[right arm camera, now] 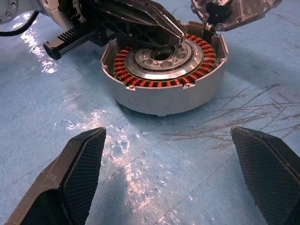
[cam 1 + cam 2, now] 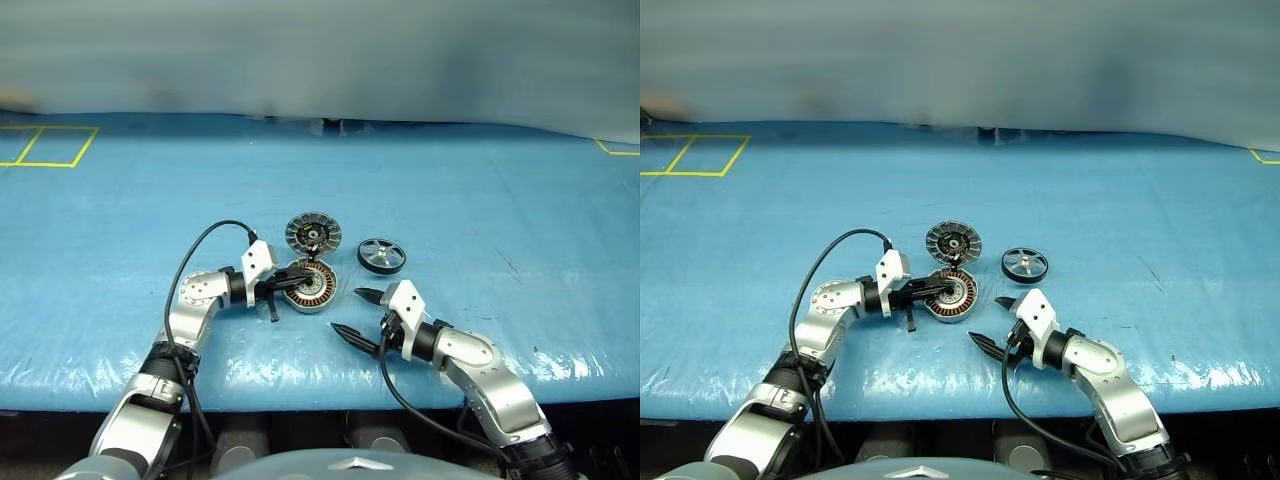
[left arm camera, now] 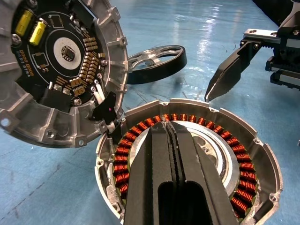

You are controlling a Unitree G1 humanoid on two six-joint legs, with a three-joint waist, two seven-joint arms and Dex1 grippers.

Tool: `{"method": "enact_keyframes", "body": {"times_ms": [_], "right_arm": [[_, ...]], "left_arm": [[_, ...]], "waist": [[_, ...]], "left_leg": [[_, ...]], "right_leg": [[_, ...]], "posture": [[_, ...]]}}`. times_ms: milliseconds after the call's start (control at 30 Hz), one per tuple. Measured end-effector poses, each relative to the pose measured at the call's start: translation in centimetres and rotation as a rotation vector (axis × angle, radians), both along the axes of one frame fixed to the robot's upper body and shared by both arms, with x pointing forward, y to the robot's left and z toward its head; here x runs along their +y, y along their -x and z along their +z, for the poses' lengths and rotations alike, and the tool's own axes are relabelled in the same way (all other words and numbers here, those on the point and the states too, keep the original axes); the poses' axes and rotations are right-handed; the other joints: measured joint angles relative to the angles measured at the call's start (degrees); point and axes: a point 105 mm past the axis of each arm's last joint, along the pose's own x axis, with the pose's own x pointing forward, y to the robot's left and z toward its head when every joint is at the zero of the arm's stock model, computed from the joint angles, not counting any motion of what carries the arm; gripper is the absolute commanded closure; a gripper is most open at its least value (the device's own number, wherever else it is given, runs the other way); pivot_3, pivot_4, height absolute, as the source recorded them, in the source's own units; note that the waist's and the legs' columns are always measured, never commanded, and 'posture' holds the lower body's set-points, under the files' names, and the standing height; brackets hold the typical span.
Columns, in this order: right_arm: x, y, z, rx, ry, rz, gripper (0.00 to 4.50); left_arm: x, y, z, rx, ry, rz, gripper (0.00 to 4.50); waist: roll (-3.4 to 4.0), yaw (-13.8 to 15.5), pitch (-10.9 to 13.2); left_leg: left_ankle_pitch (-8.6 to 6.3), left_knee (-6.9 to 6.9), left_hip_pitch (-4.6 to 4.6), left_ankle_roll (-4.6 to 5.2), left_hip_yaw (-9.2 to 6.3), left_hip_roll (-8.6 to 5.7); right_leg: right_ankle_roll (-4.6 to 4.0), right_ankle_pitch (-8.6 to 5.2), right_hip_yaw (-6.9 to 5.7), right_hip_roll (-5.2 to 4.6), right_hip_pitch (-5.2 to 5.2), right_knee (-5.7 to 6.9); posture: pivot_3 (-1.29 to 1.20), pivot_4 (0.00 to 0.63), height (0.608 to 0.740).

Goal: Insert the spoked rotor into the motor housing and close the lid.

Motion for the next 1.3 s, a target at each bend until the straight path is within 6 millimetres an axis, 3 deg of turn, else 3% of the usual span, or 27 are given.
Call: {"method": "enact_keyframes", "body": {"times_ms": [167, 500, 733, 900, 1300], "right_arm": [[0.1, 0.0, 0.0, 0.001, -0.004, 0.0, 0.0], [0.1, 0.0, -0.1, 0.002, -0.001, -0.001, 0.0], [0.1, 0.0, -0.2, 0.004, 0.0, -0.004, 0.0], [0.1, 0.0, -0.2, 0.003, -0.001, -0.003, 0.0], [0.2, -0.1, -0.2, -0.005, 0.0, -0.012, 0.0]], "left_arm": [[0.0, -0.4, 0.2, -0.074, -0.122, -0.022, 4.48], [0.0, -0.7, 0.4, -0.128, -0.195, -0.02, 4.48], [-0.7, -0.2, 0.7, -0.041, -0.014, 0.016, 4.48], [-0.6, -0.2, 1.6, -0.057, 0.006, -0.002, 4.48], [0.4, -0.2, 0.6, -0.085, -0.19, -0.037, 4.48]], "waist": [[0.02, 0.0, 0.0], [0.03, -0.1, 0.0], [0.0, 0.0, 0.0], [0.0, 0.0, 0.0], [0.01, 0.0, 0.0]], "left_leg": [[0.0, 0.03, 0.08, 0.0, 0.0, 0.0], [0.0, 0.14, 0.09, 0.0, 0.0, 0.0], [0.0, 0.14, -0.06, 0.0, 0.0, 0.0], [0.0, 0.13, -0.04, 0.0, 0.0, 0.0], [0.0, 0.13, 0.0, 0.0, -0.01, 0.0]], "right_leg": [[0.0, 0.0, 0.0, 0.0, 0.09, 0.0], [-0.2, -0.11, 0.0, 0.0, 0.13, 0.07], [-0.16, -0.09, 0.0, 0.0, 0.01, 0.06], [0.03, 0.02, 0.0, 0.0, 0.02, 0.05], [-0.05, -0.02, 0.0, 0.0, 0.05, 0.04]], "posture": [[0.0, 0.15, 0.74], [0.0, 0.15, 0.74], [0.0, 0.15, 0.74], [0.0, 0.15, 0.74], [0.0, 0.15, 0.74]]}}
